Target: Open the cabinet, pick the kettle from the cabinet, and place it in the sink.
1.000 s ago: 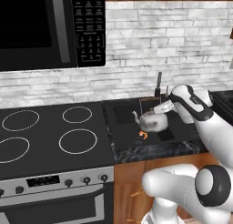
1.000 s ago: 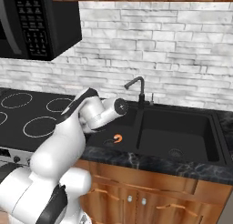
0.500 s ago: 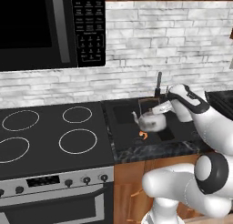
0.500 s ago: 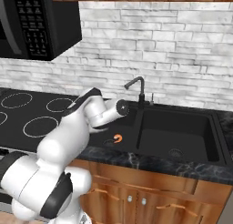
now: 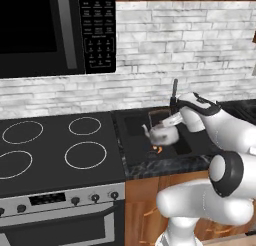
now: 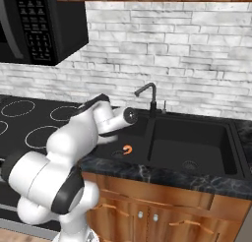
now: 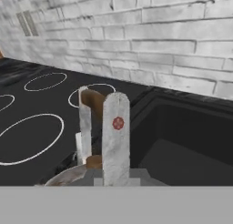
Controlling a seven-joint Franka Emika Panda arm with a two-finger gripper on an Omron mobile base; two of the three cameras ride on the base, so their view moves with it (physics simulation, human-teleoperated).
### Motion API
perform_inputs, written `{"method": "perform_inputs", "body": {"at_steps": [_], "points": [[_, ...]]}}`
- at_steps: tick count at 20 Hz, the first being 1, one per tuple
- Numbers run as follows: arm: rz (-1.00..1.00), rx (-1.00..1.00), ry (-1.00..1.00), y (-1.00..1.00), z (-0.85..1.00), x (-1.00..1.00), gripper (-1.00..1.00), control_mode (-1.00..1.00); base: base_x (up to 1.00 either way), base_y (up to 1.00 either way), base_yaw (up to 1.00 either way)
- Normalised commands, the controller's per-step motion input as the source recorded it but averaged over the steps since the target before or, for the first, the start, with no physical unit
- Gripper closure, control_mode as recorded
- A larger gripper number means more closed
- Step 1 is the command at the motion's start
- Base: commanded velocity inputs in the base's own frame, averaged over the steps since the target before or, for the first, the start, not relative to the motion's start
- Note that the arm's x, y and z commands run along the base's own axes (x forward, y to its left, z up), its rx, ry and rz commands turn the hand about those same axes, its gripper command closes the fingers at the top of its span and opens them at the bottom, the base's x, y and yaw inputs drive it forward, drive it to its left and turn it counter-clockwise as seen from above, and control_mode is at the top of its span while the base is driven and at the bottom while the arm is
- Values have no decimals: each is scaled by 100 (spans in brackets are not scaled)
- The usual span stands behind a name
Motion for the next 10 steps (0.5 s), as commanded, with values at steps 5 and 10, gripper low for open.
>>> {"method": "perform_inputs", "body": {"at_steps": [5,10], "points": [[0,-7,0,6,-22,25,100,-100,0,0,0],[0,-3,0,1,-23,22,100,-100,0,0,0]]}}
